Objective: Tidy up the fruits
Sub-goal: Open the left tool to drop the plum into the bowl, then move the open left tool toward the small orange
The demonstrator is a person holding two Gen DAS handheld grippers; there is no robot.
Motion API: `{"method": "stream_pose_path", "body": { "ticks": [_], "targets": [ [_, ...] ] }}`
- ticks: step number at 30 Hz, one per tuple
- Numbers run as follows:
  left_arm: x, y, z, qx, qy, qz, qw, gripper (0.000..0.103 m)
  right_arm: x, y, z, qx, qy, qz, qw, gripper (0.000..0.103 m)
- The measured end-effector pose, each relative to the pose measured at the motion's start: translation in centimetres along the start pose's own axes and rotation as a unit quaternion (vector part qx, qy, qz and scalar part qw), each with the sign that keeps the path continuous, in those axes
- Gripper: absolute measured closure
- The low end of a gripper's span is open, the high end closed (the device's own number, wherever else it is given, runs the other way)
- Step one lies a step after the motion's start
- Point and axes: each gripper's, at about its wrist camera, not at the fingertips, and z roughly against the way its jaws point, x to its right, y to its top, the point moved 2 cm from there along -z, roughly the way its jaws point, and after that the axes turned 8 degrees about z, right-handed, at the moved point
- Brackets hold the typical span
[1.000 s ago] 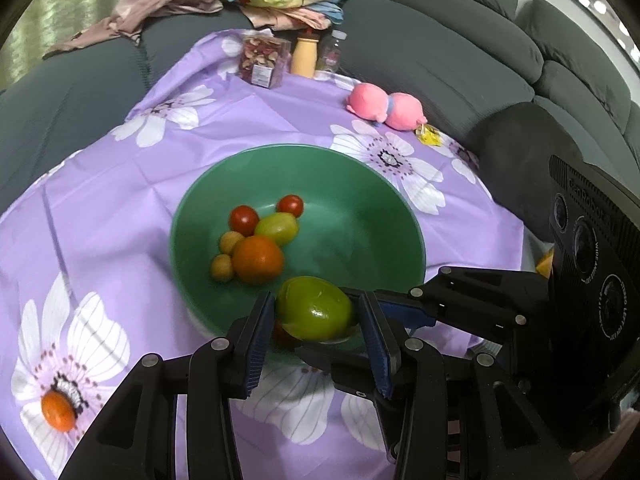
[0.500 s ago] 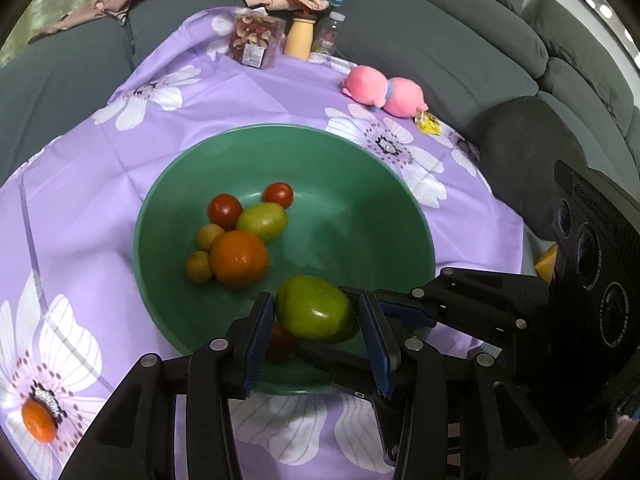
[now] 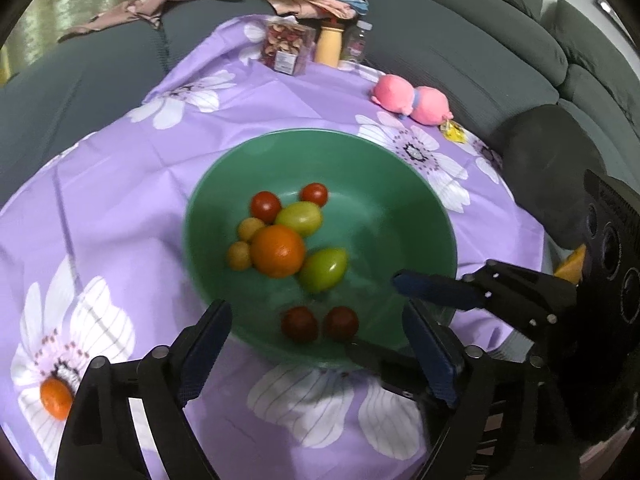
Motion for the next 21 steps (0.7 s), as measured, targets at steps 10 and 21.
{"method": "stream_pose_path", "body": {
  "ticks": [10,21],
  "targets": [
    [-4.1,-3.2,4.3,0.029,0.026,0.055,0.9977,0.004,-2.7,-0.7,1.7,-0.004,-0.005,0.014,1.000,0.034],
    [-11.5,-9.5,8.1,0.041,0.077,0.160,0.9832,0.004,-6.5,-1.2,2.0,-0.011,0.015,0.047,0.999,0.033]
  ]
}}
